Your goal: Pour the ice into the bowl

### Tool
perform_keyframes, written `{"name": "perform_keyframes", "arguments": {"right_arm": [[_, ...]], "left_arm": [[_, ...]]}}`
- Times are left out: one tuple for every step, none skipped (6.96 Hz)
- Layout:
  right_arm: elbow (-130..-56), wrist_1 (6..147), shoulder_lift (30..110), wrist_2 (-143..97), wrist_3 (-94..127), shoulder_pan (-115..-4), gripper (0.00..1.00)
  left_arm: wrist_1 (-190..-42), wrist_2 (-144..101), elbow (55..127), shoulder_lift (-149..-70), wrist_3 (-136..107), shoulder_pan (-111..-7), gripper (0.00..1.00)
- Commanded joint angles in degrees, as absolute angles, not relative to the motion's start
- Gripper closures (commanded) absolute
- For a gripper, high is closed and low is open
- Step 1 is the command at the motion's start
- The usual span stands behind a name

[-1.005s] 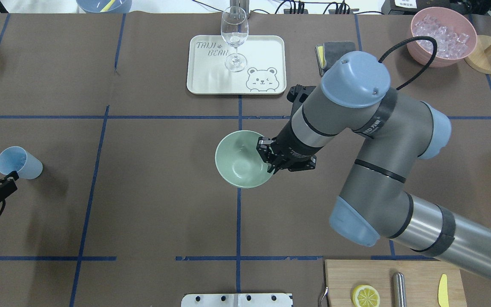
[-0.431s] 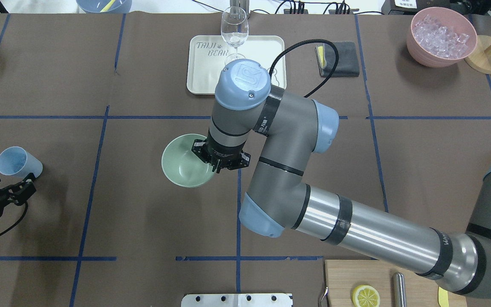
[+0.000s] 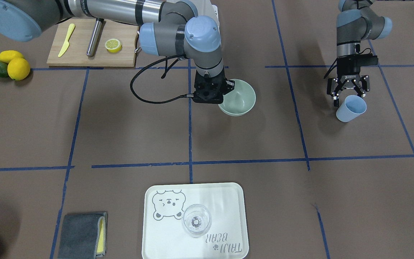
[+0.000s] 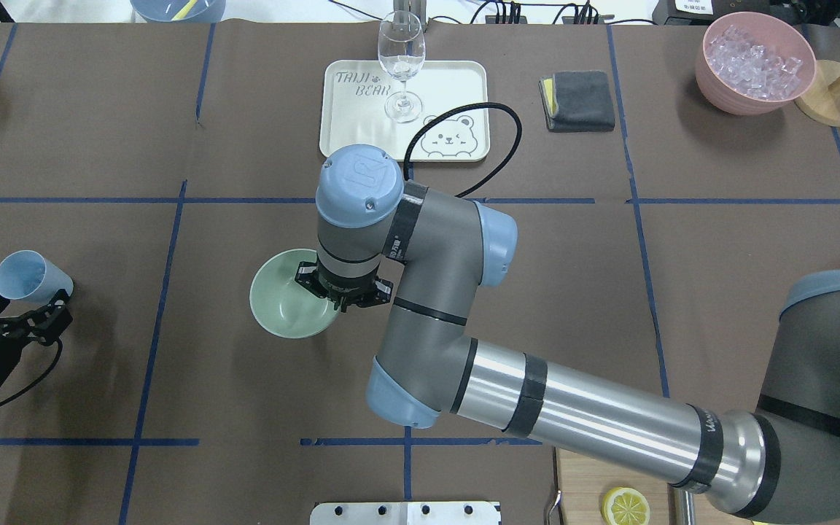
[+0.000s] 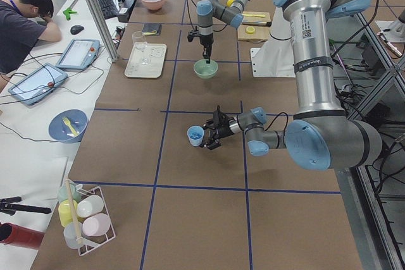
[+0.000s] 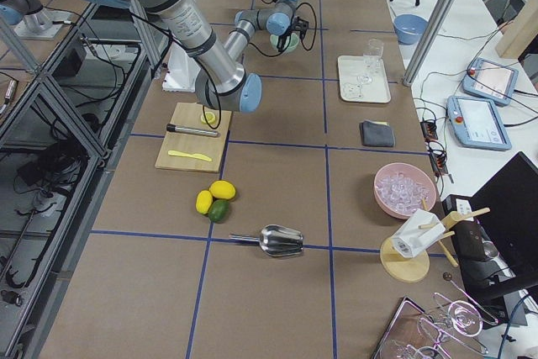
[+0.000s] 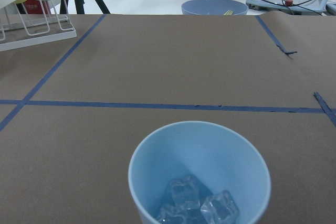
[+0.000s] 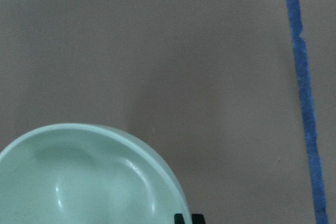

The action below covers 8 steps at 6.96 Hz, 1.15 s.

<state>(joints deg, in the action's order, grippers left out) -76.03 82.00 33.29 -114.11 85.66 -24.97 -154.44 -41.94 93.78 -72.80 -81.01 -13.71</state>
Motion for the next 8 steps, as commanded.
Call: {"name": "perform_keyframes", "arguments": {"right_arm": [[-71.81, 80.6, 31.11, -110.59, 86.13, -22.6, 1.0], [-70.85, 80.6, 31.11, -110.39, 86.05, -22.07, 1.0], [-70.49, 79.81, 31.11, -109.43, 86.13, -21.8, 1.0], [-70.4, 77.98, 31.11, -109.34, 86.13, -21.88, 1.0], [-70.4, 76.83, 31.03, -109.07, 86.31, -22.23, 0.86], [-70.4, 76.73, 31.11, -109.07, 86.22, -22.5, 0.33], [-70.49, 76.64, 30.94, -108.99, 86.31, -22.5, 0.0], [-70.49, 76.64, 30.59, -108.98, 86.4, -22.94, 0.0]], "left_arm": [[-154.42, -41.57, 93.16, -73.47, -80.86, -13.71, 0.02], [-154.42, -41.57, 93.16, -73.56, -80.77, -13.8, 0.02], [-154.42, -41.66, 92.21, -74.26, -80.68, -13.89, 0.02], [-154.6, -41.66, 91.76, -74.53, -80.77, -13.89, 0.02], [-154.69, -41.66, 91.58, -74.62, -80.77, -13.97, 0.02], [-154.95, -41.57, 90.8, -75.05, -80.77, -13.97, 0.02], [-154.95, -41.49, 90.27, -75.75, -80.77, -14.24, 0.03], [-154.95, -41.48, 90.0, -75.85, -80.77, -14.67, 0.04]]}}
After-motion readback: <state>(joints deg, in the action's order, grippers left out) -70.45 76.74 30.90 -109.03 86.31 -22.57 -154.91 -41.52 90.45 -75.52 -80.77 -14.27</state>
